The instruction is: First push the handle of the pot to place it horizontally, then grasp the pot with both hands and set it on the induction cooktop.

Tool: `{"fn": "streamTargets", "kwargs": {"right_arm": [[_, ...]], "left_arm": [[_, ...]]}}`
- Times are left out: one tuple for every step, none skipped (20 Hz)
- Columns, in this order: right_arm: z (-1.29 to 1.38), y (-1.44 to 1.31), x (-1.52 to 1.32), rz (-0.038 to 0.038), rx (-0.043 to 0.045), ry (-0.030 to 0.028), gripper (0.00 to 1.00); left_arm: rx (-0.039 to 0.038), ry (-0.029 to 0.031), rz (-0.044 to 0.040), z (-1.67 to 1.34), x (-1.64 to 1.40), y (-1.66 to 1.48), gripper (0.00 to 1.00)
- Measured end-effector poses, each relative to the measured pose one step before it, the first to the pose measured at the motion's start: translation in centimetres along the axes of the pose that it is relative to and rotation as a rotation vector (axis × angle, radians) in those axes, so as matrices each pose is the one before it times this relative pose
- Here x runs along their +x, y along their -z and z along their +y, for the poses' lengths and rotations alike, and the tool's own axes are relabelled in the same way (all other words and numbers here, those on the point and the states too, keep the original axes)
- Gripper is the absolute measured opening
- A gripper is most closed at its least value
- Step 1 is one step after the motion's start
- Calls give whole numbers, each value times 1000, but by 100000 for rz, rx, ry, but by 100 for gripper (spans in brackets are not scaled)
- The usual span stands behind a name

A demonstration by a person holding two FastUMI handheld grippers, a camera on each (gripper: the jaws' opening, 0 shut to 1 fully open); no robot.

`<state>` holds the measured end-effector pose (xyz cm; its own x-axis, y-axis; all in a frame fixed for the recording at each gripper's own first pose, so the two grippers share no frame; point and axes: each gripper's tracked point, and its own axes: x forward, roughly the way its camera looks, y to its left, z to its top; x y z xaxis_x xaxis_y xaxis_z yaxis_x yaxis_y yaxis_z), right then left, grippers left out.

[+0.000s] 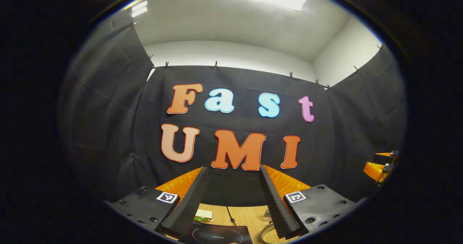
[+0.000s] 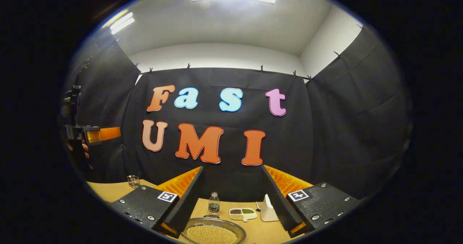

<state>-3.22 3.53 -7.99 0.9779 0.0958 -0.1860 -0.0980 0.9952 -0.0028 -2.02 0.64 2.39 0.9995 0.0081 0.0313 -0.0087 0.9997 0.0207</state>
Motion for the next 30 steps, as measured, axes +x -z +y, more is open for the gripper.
{"fn": "streamTargets", "kwargs": {"right_arm": [[142, 996, 144, 2237, -575, -442, 95], [70, 1131, 118, 3177, -1146, -345, 95], [53, 1114, 79, 2690, -606, -130, 95], [167, 900, 171, 2709, -189, -624, 94], [399, 1008, 15, 2775, 99, -1174, 93], [373, 908, 193, 2579, 553, -1936, 92], [564, 1009, 156, 2676, 728, -2603, 91], [543, 1190, 152, 3093, 626, -2830, 91], [530, 1176, 258, 3781, 515, -2814, 87], [476, 1399, 240, 4665, 300, -2673, 84], [610, 1833, -75, 4942, 321, -2954, 79], [750, 1543, 273, 4741, 605, -2916, 76], [768, 1281, 409, 4296, 884, -2972, 69], [524, 1247, 277, 4434, 1186, -2787, 65], [563, 1416, 144, 4326, 1253, -2770, 56], [495, 972, 192, 3919, 1132, -2507, 51], [331, 995, 496, 3415, 900, -1855, 40], [257, 669, 308, 2980, 664, -1524, 35], [505, 717, 356, 2856, 564, -1971, 28], [532, 709, 324, 2933, 1089, -2464, 24], [508, 861, 389, 2700, 1444, -2786, 20], [316, 603, 474, 1867, 1362, -2058, 20], [-60, 493, 430, 1957, 1420, -260, 16], [45, 718, 384, 2531, 1549, -709, 13], [252, 936, 473, 2696, 2221, -1649, 7], [295, 807, 662, 2955, 2575, -1923, 4], [407, 774, 565, 3169, 2572, -1927, 0], [371, 790, 565, 3081, 1714, -1866, 0], [440, 822, 589, 2735, 848, -1422, 0], [348, 578, 397, 2407, -134, -1438, 0]], "left_arm": [[70, 172, 422, -155, -16, 222, 92], [386, 65, 411, -19, -2, 278, 92], [436, -137, 339, -9, 163, 183, 92], [461, -348, 449, 103, 100, 319, 92], [342, -274, 428, 26, 189, 187, 93], [136, -270, 603, 4, 133, 243, 93], [0, 53, 823, -103, 169, 315, 92], [-52, 208, 692, -39, 113, 301, 93], [-10, 8, 321, 93, 194, 236, 93], [237, -525, 421, 160, 150, 284, 93], [154, -634, 637, 148, 194, 322, 93], [-10, -180, 725, -11, 210, 254, 92], [-350, 242, 1089, -143, 109, 451, 92], [-693, 1080, 1531, -402, 93, 403, 92], [-300, 685, 1011, -169, 117, 360, 92], [158, -91, 451, 58, 74, 159, 92], [573, -429, 248, 133, 98, 120, 92], [571, -507, -15, 140, 144, 73, 92], [467, -403, 55, 47, -3, 39, 92], [148, -129, 3, 9, 33, 86, 92], [41, -132, 142, -9, -71, 139, 92], [-167, -101, 271, 51, 56, 143, 92], [-102, -10, 298, 18, 39, 79, 92], [264, -114, 380, 117, 52, 199, 92], [608, -121, -46, 63, 57, 128, 92], [770, -995, -44, 245, 231, 133, 92], [392, -1039, 537, 375, 260, 264, 92], [-215, -181, 732, 124, 127, 256, 93], [-435, -264, 906, -4, 120, 309, 93], [-246, -477, 1075, 157, 228, 384, 92]]}}
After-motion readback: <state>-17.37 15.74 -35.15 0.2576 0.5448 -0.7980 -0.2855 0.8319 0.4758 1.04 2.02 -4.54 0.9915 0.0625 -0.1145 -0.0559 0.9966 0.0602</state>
